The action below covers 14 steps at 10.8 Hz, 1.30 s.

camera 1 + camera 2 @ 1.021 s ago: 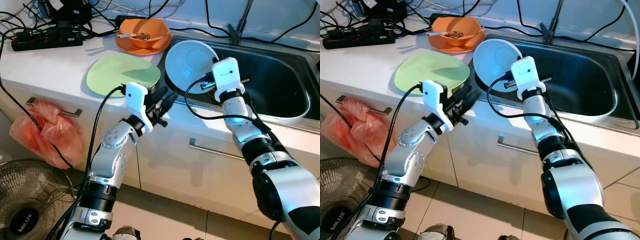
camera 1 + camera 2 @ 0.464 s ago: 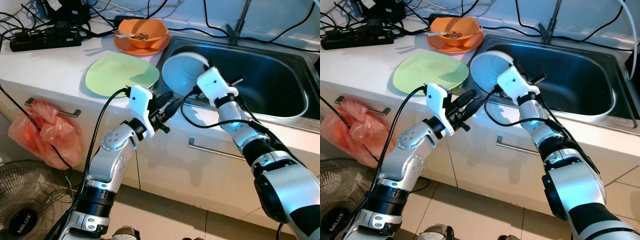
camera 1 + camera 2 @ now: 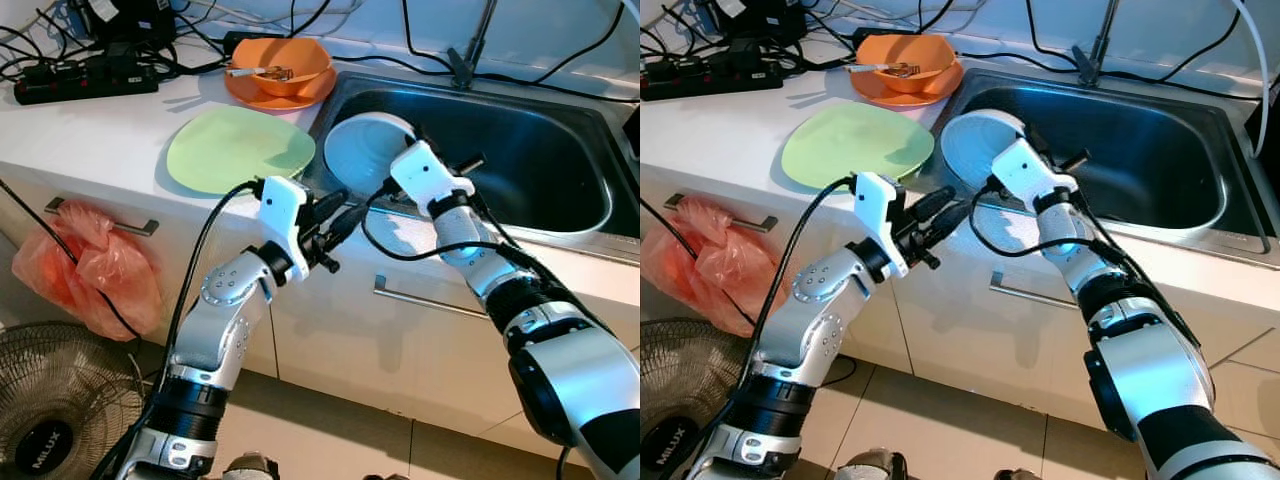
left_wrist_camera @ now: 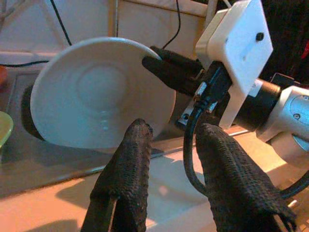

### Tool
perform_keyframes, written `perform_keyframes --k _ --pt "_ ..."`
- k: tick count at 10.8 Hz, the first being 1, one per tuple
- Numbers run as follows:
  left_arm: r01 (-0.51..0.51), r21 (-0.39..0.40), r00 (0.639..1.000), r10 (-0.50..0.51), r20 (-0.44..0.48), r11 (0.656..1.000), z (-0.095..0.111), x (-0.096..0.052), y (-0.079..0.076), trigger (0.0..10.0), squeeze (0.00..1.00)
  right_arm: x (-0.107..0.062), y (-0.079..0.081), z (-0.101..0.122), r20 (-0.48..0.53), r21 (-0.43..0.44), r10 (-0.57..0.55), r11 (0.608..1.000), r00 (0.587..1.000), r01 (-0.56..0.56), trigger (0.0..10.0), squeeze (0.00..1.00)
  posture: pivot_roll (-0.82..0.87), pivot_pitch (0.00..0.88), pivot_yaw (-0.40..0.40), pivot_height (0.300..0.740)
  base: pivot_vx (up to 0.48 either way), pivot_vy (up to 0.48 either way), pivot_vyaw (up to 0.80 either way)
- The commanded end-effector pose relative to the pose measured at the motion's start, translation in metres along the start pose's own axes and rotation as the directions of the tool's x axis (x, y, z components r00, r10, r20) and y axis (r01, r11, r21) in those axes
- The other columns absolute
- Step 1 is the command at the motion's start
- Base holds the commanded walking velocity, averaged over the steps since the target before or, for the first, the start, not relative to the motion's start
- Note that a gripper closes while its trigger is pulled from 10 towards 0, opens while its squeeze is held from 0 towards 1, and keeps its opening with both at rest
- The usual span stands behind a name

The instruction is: Kitchen organization

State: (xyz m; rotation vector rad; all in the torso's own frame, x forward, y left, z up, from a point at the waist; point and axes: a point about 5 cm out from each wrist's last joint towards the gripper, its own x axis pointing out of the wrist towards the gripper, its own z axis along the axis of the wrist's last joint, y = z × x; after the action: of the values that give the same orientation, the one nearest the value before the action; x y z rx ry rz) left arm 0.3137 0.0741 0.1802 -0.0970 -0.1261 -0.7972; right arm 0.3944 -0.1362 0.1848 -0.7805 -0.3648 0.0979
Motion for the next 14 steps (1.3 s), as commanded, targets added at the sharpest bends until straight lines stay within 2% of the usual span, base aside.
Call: perform_keyframes --k 1,3,7,8,10,11,14 --pt "0.022 -0.002 1.0 -0.022 0.0 1.0 0.001 0.0 -0.004 10.0 0.0 0.006 -0.007 0.006 0.023 -0.026 -0.009 1.0 1.0 0.009 10.0 0.0 0.26 0.064 -0.046 0.74 0.0 0.0 0.0" --pt "0.024 -0.005 1.0 -0.024 -0.002 1.0 0.001 -0.001 -0.005 10.0 0.0 0.005 0.001 0.006 0.026 -0.07 0.042 0.997 0.999 -0.04 10.0 0.0 0.26 0.065 -0.047 0.74 0.0 0.0 0.0" --pt "0.026 -0.009 1.0 -0.026 -0.009 1.0 0.001 -0.001 -0.005 10.0 0.0 0.003 0.005 0.006 0.022 -0.059 0.074 0.996 0.997 -0.073 10.0 0.0 0.26 0.066 -0.048 0.74 0.0 0.0 0.0" --pt "0.024 -0.01 1.0 -0.024 -0.01 1.0 0.0 -0.001 -0.005 10.0 0.0 0.003 0.007 0.005 0.02 -0.055 0.085 0.995 0.996 -0.084 10.0 0.62 0.26 0.067 -0.049 0.74 0.0 0.0 0.0" --pt "0.024 -0.013 1.0 -0.024 -0.014 1.0 0.0 -0.002 -0.006 10.0 0.0 0.002 0.009 0.005 0.014 -0.054 0.09 0.995 0.996 -0.089 10.0 0.53 0.26 0.069 -0.048 0.74 0.0 0.0 0.0" --pt "0.025 -0.015 1.0 -0.025 -0.015 1.0 -0.001 -0.002 -0.006 10.0 0.0 0.002 0.009 0.004 0.013 -0.053 0.098 0.994 0.995 -0.097 10.0 0.0 0.26 0.069 -0.047 0.74 0.0 0.0 0.0" --pt "0.025 -0.016 1.0 -0.026 -0.015 1.0 -0.001 -0.001 -0.005 10.0 0.0 0.002 0.008 0.004 0.008 -0.037 0.098 0.994 0.995 -0.098 10.0 0.0 0.26 0.065 -0.047 0.74 0.0 0.0 0.0"
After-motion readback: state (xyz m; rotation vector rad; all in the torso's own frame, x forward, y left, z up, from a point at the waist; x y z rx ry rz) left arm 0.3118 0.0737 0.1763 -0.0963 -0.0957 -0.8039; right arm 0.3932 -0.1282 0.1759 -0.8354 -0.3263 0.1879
